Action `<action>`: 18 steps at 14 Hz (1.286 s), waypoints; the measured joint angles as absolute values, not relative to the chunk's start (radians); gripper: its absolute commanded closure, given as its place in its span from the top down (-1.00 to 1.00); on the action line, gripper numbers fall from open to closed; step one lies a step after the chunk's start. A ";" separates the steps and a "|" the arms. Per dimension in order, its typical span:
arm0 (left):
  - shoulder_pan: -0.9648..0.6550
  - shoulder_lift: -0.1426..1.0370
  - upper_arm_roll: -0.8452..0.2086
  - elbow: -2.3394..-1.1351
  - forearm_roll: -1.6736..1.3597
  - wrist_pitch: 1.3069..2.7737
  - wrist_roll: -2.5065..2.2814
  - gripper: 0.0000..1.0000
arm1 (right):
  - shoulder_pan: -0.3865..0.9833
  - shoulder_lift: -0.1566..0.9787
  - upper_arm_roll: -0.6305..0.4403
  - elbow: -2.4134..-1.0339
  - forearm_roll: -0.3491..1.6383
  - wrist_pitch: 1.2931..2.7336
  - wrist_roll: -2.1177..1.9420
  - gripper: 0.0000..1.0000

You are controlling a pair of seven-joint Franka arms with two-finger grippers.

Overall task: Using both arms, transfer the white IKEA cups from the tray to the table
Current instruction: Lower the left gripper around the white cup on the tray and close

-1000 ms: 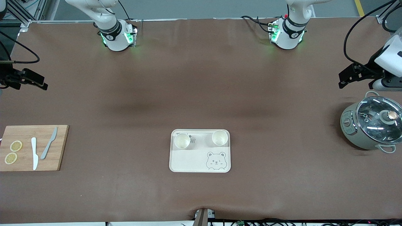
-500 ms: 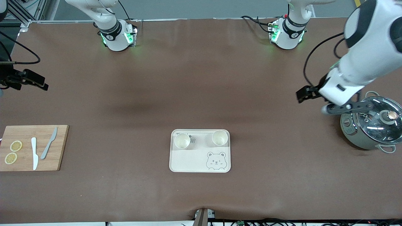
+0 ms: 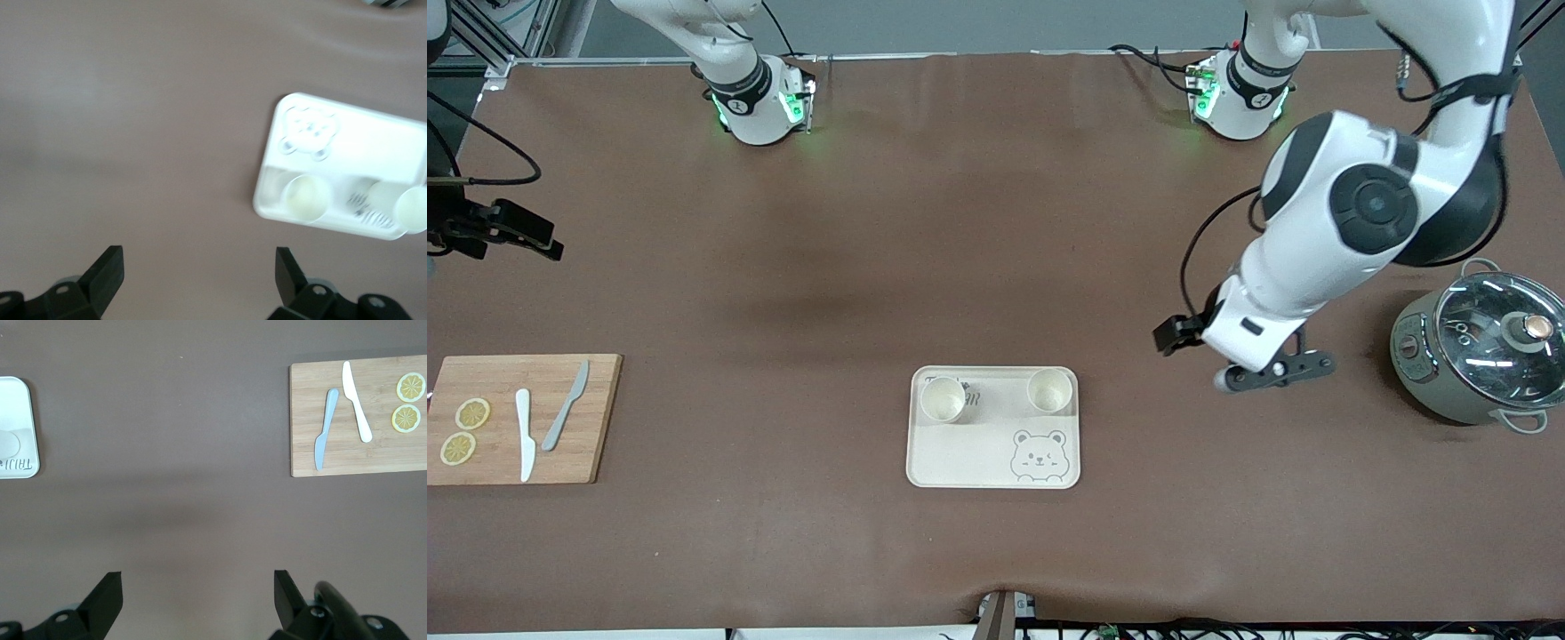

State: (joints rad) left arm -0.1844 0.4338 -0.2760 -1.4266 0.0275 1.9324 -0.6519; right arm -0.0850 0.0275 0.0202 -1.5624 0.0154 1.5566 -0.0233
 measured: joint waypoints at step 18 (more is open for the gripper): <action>-0.529 0.838 -0.072 -1.336 0.029 2.257 -0.789 -0.92 | -0.002 0.171 0.026 -1.562 0.016 1.641 -0.011 1.00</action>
